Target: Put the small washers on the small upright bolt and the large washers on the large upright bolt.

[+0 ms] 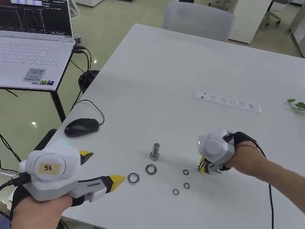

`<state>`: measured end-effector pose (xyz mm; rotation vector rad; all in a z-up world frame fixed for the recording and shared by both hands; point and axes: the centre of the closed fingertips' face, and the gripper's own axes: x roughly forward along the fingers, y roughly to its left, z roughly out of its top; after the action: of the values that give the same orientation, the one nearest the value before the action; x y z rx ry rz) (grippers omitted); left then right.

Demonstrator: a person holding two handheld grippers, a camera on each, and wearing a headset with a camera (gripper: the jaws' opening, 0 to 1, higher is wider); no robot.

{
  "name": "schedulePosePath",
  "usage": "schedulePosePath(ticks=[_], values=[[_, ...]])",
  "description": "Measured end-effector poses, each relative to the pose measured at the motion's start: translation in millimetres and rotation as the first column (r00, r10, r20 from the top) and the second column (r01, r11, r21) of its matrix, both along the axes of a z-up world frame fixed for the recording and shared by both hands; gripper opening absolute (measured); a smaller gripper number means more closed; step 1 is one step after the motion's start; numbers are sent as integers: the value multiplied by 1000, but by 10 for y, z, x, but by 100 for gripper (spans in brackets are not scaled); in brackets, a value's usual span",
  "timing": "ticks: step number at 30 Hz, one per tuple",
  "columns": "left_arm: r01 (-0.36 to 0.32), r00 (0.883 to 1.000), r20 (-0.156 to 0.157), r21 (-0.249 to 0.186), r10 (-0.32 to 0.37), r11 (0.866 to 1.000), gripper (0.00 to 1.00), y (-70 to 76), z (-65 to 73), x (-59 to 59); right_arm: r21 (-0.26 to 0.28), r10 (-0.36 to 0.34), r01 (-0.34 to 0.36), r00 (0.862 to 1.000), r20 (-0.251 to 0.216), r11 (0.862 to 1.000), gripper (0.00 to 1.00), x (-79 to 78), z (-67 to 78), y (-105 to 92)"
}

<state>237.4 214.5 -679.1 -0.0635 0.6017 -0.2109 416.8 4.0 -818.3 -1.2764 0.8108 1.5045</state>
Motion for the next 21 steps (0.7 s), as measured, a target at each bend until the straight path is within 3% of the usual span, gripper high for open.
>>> schedulePosePath(ticks=[7,16,18,21], values=[[-1,1000,3,0,1,1000,63,5,1,7,-5,-14,14,1000,-9,1000,14,9,-18,-44],[6,1000,7,-1,-6,1000,63,-29,20,12,35,-72,73,997,-27,997,19,45,101,-91],[8,1000,9,2,-8,1000,63,-27,28,13,58,-99,101,994,-38,993,19,41,170,-107],[8,1000,12,6,-8,1000,63,-24,48,15,127,-192,200,979,-71,972,19,64,300,-137]])
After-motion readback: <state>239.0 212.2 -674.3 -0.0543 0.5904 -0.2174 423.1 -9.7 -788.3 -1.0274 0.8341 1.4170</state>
